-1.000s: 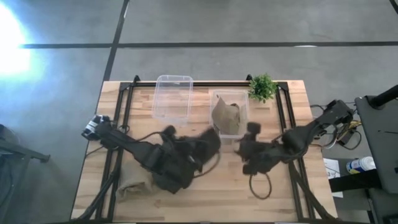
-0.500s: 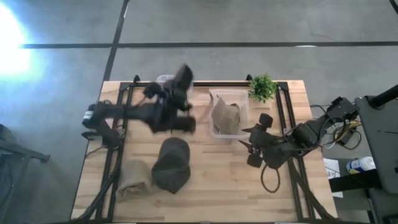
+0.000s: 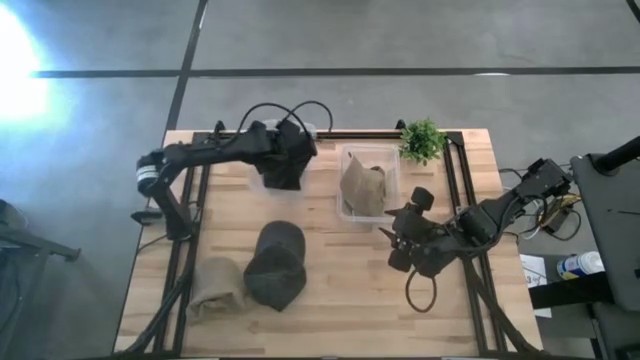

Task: Pick & Place hat
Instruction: Put the right black cap into the left transparent bin, then put the black cap into the left transparent bin

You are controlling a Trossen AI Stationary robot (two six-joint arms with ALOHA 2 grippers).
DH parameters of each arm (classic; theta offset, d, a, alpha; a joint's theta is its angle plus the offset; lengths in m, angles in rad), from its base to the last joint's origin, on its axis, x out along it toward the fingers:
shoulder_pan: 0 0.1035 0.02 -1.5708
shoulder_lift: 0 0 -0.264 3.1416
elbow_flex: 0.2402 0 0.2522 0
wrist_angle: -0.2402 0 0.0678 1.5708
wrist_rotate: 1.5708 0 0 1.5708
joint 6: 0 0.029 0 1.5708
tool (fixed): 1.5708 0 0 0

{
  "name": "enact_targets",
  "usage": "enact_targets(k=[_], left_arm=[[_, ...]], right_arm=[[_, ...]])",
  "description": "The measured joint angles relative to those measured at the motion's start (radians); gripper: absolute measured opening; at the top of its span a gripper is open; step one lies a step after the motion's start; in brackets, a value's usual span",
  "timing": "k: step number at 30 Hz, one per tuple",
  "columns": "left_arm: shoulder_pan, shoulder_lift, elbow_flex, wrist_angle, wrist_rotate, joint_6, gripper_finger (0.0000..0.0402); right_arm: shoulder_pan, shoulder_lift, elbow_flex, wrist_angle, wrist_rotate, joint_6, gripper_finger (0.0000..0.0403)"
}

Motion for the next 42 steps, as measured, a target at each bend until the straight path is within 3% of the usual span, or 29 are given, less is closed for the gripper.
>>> enact_targets(k=[3, 11, 18, 22, 27, 32, 36, 42], left_arm=[[0.034, 0.000, -0.079, 0.038, 0.090, -0.017, 0.0012], [0.000, -0.022, -0.185, 0.050, 0.118, -0.055, 0.0053], [-0.039, -0.062, -0.134, 0.064, 0.131, -0.045, 0.0140], [-0.096, -0.112, -0.051, 0.053, 0.231, 0.002, 0.0175], [-0.289, -0.200, 0.023, 0.075, 0.319, 0.045, 0.0185], [-0.539, -0.235, -0.024, 0.041, 0.338, -0.220, 0.0186], [-0.756, -0.215, -0.109, 0.067, 0.340, -0.399, 0.0186], [-1.014, -0.081, -0.189, 0.202, 0.288, -0.367, 0.0186]], right_arm=[[0.000, 0.006, 0.000, 0.000, -0.001, 0.013, 0.0187], [0.000, 0.008, -0.002, -0.040, -0.001, 0.056, 0.0187], [-0.002, 0.008, -0.003, -0.045, -0.001, 0.053, 0.0187], [-0.002, 0.008, -0.003, -0.045, -0.010, 0.052, 0.0187], [-0.012, 0.007, -0.013, -0.041, -0.154, 0.057, 0.0187], [-0.021, 0.007, -0.074, 0.039, -0.274, 0.099, 0.0187], [-0.020, 0.006, -0.139, 0.151, -0.362, 0.108, 0.0187], [-0.020, 0.007, -0.244, 0.314, -0.466, 0.102, 0.0187]])
